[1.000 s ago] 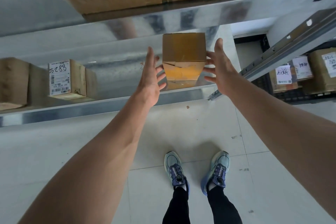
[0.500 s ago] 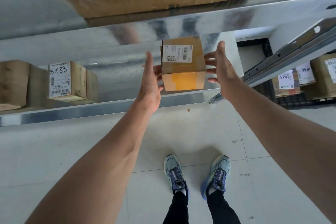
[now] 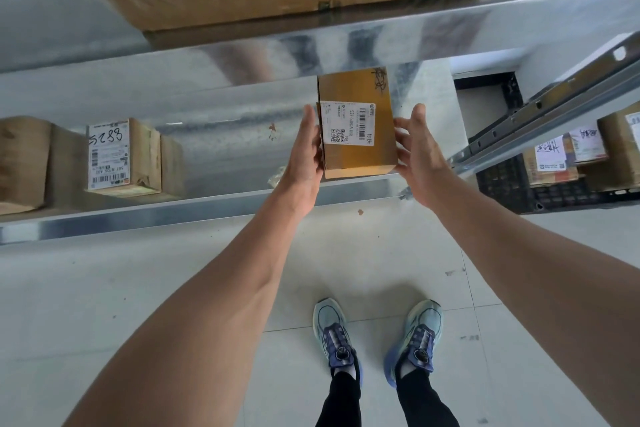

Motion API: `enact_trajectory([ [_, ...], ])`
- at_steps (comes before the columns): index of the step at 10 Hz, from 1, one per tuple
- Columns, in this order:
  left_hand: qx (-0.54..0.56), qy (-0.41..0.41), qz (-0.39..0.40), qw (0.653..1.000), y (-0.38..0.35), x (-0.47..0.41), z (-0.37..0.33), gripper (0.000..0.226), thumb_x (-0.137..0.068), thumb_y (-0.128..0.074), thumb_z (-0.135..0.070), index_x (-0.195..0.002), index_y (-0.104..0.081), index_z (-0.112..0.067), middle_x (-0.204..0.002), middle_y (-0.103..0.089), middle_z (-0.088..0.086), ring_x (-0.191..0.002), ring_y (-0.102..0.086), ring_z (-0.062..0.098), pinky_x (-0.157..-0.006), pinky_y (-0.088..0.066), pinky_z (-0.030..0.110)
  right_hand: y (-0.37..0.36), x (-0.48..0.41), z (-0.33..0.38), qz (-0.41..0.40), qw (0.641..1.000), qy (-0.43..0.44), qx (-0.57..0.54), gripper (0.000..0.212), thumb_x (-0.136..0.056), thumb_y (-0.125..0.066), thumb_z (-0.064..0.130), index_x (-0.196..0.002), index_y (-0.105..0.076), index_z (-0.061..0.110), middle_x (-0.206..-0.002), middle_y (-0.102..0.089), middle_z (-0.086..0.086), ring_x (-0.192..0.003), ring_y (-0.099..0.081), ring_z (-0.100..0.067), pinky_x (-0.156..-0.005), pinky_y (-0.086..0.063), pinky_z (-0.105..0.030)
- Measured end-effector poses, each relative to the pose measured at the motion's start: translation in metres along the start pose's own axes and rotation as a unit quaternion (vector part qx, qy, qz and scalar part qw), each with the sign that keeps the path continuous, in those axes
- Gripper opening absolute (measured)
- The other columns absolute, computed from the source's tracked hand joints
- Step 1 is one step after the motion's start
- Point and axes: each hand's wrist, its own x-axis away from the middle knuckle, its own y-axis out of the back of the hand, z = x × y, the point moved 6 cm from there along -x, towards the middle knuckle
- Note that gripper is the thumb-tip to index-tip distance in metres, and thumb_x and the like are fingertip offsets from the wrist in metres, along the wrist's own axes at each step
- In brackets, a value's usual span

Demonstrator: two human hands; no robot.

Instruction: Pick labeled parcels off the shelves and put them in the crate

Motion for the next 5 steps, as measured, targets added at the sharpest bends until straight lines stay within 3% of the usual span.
enact_trajectory([
  [1, -0.002, -0.001, 0.004, 1.0, -0.0023, -0.0046, 0.0025, 0.06, -0.105, -0.02, -0.063, -0.127, -0.062, -0.026, -0.101, -0.078, -0.014, -0.096, -0.073, 0.002, -0.073, -0.055, 0.018, -0.0004, -0.0039, -0.0045, -0.002, 1.0, 0.006, 0.007, 0.07, -0.104, -0.011, 0.066, -0.147, -0.047, 0.024, -0.147, -0.058, -0.006, -0.13, -0.057, -0.024, -0.112, -0.045, -0.046],
  [2, 0.009, -0.006, 0.008, 1.0, -0.0027, -0.0081, 0.0057, 0.055, -0.107, -0.02, -0.059, -0.122, -0.061, -0.027, -0.092, -0.078, -0.017, -0.088, -0.074, -0.002, -0.066, -0.056, 0.015, -0.0025, -0.0069, -0.0058, -0.006, 1.0, 0.015, 0.007, 0.064, -0.104, -0.013, 0.067, -0.136, -0.054, 0.03, -0.14, -0.063, -0.003, -0.13, -0.059, -0.024, -0.114, -0.044, -0.05],
  [5, -0.004, -0.015, 0.019, 1.0, -0.0021, -0.0078, 0.007, 0.047, -0.107, -0.02, -0.058, -0.114, -0.06, -0.034, -0.095, -0.076, -0.021, -0.089, -0.072, -0.005, -0.074, -0.053, 0.015, -0.0069, -0.0045, -0.0032, 0.021, 0.999, 0.023, 0.027, 0.07, -0.103, -0.012, 0.069, -0.15, -0.046, 0.031, -0.149, -0.058, -0.001, -0.139, -0.052, -0.024, -0.121, -0.035, -0.051],
])
